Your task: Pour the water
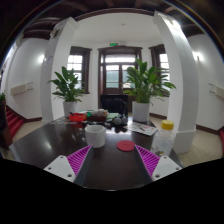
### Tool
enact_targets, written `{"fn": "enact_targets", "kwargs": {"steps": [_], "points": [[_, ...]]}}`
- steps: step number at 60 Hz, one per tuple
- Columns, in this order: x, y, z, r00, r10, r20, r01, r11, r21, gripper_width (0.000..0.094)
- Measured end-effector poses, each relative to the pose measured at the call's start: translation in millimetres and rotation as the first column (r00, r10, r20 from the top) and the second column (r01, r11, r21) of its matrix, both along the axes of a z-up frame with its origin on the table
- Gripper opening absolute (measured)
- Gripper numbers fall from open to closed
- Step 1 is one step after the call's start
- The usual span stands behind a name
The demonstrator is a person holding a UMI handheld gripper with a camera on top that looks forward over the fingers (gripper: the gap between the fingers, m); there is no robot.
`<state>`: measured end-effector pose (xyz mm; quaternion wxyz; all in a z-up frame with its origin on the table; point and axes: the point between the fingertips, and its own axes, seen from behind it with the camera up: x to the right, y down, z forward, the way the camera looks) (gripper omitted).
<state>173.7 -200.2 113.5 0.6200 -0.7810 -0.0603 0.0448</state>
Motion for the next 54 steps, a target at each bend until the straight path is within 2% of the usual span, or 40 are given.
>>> {"fn": "enact_targets", "kwargs": {"steps": [6, 13, 21, 30, 45, 51, 54], "points": [[37, -10, -14, 0.995, -0.098, 0.006, 0.098, 0.995, -0.020, 0.0825], [94, -20, -23, 0.978, -0.209, -0.001, 0.209, 0.978, 0.005, 0.0827], [141, 1, -23, 0.959, -0.285, -0.005, 0.285, 0.958, 0.026, 0.0817], [157, 41, -23, 0.959, -0.280, -0.041, 0.281, 0.959, 0.032, 0.0822], [164, 86, -32, 0.963, -0.270, 0.004, 0.269, 0.962, 0.033, 0.0820], [162, 94, -38, 0.965, -0.261, 0.006, 0.261, 0.965, 0.023, 0.0722], [165, 96, -42, 0.961, -0.274, 0.016, 0.274, 0.962, 0.013, 0.0583]]}}
